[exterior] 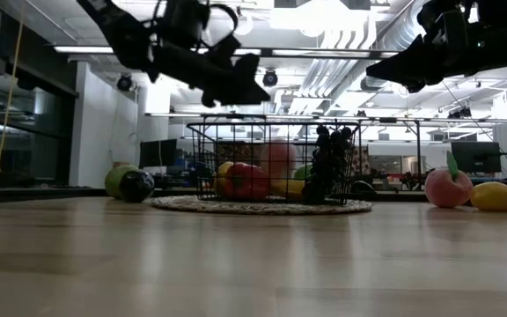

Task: Build produce basket
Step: Put the lemon into the wire basket

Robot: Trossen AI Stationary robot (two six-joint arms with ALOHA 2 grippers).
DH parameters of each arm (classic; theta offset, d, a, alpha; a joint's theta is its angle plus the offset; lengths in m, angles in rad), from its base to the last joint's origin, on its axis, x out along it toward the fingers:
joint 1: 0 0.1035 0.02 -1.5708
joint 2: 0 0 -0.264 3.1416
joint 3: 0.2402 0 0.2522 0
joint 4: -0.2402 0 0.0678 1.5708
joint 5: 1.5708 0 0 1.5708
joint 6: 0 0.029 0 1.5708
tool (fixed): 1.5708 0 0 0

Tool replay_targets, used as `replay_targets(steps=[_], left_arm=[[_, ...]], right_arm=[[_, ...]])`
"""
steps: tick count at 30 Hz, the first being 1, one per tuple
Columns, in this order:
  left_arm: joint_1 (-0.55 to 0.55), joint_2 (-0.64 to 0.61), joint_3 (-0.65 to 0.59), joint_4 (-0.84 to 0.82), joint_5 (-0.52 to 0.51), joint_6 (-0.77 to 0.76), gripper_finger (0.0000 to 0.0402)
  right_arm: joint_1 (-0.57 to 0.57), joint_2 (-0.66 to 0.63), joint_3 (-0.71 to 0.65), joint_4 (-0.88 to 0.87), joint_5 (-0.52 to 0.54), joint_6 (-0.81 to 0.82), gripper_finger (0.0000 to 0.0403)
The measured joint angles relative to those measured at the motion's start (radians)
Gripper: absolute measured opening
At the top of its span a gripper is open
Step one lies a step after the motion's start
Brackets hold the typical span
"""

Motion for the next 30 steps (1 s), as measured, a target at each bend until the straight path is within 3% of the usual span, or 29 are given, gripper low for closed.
replay_targets(steps=[7,15,18,24,30], left_arm=[[-0.004,0.018,0.006,0.017,0.03,-0.01,0.0158],[-0.085,-0.262,-0.106,0.04,0.259,-0.065,0.0158],[-0.141,-0.399,-0.211,0.044,0.245,-0.074,0.0158],[-0.256,-0.66,-0.461,0.114,0.121,-0.075,0.0158],[-0.32,-0.832,-0.649,0.229,0.091,-0.079,0.0158]], right_arm=[[0.0,0.0,0.0,-0.018,0.0,-0.014,0.0],[0.0,0.0,0.0,0.0,0.0,-0.014,0.0],[0.0,0.0,0.0,0.001,0.0,-0.01,0.0],[0.0,0.0,0.0,0.022,0.0,0.004,0.0],[0.0,0.0,0.0,0.049,0.0,0.005,0.0]])
